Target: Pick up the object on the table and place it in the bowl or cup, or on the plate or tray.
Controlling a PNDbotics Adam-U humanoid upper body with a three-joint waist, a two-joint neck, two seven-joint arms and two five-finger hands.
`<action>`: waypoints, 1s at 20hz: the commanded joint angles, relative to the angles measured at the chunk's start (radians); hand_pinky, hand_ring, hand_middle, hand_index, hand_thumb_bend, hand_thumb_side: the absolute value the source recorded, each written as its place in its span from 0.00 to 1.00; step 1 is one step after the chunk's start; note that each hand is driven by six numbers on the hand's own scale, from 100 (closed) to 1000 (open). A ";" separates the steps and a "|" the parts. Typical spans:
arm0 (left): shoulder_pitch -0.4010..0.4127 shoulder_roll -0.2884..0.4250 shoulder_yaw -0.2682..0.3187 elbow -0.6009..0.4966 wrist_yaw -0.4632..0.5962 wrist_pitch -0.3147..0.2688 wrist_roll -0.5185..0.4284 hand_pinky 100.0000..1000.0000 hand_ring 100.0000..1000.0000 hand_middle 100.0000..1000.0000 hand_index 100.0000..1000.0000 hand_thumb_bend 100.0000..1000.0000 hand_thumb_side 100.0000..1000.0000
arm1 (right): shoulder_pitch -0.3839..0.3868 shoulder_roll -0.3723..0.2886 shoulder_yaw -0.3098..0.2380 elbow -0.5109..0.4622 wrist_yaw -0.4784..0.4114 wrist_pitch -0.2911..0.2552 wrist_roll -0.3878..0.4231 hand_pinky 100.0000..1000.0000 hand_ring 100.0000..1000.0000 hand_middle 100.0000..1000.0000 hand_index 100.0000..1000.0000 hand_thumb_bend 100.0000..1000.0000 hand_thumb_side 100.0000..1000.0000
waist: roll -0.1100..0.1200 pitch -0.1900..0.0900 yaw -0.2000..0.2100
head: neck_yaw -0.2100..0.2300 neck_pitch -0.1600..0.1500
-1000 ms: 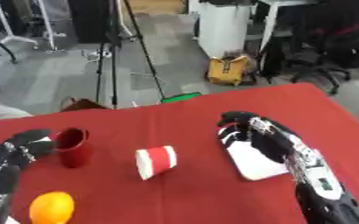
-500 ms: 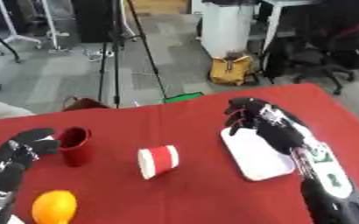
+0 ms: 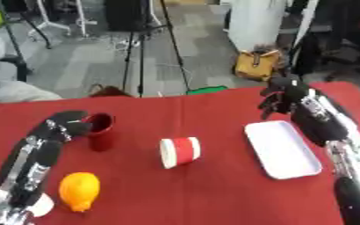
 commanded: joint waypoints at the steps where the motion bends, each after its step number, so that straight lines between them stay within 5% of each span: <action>1: -0.007 0.024 0.013 -0.017 -0.012 -0.002 -0.003 0.78 0.72 0.74 0.77 0.69 0.74 | -0.013 -0.020 -0.009 -0.066 -0.005 -0.036 -0.016 0.50 0.62 0.67 0.83 0.00 0.59 | -0.001 -0.011 -0.002 | 0.035 0.021; 14: 0.009 0.152 0.038 -0.046 -0.129 -0.043 -0.009 0.76 0.72 0.73 0.78 0.73 0.67 | 0.005 -0.029 -0.027 -0.130 0.042 -0.079 -0.055 0.51 0.62 0.68 0.83 0.00 0.55 | 0.008 -0.007 -0.013 | 0.093 0.080; 20: 0.018 0.328 0.053 -0.047 -0.453 -0.118 -0.103 0.71 0.73 0.74 0.81 0.93 0.57 | 0.012 -0.038 -0.033 -0.129 0.051 -0.077 -0.060 0.50 0.62 0.67 0.83 0.00 0.56 | 0.016 -0.007 -0.016 | 0.110 0.086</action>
